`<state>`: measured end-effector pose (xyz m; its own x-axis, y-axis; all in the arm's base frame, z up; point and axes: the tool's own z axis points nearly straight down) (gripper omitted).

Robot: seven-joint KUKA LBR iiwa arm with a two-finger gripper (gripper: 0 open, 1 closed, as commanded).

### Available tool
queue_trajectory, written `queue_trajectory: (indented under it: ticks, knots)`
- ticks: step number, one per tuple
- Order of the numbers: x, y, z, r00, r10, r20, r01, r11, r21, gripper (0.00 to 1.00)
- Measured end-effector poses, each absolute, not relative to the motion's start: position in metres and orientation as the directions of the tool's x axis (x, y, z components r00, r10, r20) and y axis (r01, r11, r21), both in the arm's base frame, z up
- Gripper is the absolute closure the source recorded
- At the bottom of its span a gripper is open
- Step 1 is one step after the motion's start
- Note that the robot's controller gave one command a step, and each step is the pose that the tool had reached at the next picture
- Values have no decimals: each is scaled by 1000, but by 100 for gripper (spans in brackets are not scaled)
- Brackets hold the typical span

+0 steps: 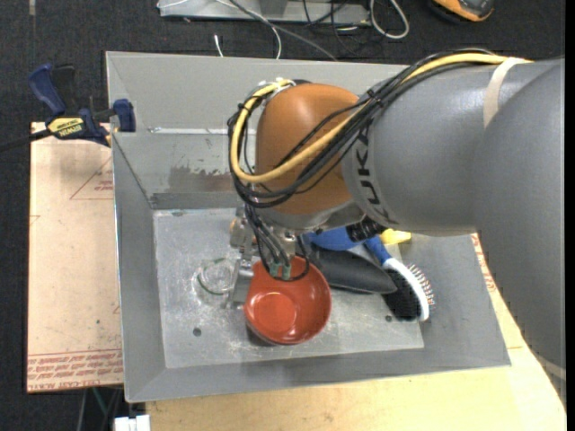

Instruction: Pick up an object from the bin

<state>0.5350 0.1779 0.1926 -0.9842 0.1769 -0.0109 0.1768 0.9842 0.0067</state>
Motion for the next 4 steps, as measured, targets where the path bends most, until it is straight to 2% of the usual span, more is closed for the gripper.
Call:
queue_trajectory:
  ticks: [1,2,3,4]
  knots:
    - [550,179,210,-974,228,1,228,974,7,0]
    - [586,107,174,-973,232,-8,232,973,6,0]
    - [579,85,175,-966,257,-1,257,966,1,0]
    - [638,95,106,-981,194,-9,194,981,5,0]
